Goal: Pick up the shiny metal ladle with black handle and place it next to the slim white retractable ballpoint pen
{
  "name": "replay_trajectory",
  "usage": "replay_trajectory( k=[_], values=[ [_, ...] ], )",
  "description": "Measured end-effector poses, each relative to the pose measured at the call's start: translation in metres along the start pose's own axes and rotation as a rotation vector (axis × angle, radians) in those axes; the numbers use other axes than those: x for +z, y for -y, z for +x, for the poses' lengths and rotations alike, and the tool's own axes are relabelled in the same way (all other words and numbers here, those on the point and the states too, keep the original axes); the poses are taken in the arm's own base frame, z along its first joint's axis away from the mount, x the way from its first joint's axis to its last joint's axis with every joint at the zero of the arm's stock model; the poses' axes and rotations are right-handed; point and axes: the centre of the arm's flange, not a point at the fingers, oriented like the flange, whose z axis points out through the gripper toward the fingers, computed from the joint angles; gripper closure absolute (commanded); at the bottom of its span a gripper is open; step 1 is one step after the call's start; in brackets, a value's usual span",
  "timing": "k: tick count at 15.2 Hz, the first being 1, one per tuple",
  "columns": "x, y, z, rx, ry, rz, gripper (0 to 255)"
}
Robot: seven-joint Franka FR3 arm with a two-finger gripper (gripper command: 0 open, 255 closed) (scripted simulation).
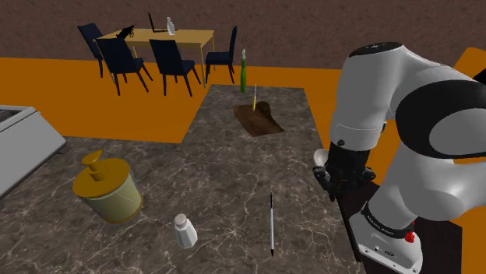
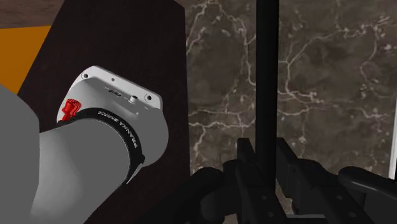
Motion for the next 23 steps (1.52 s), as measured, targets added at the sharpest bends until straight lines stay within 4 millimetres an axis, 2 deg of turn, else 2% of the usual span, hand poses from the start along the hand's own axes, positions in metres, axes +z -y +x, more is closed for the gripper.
replay_trajectory(
  k=[14, 16, 23],
  values=[
    [0.022, -0.025, -0.183, 0.000, 0.000, 0.000, 255],
    [0.033, -0.025, -0.190, 0.004, -0.003, 0.000, 255],
    [0.070, -0.023, -0.189, 0.002, -0.001, -0.002, 255]
  ],
)
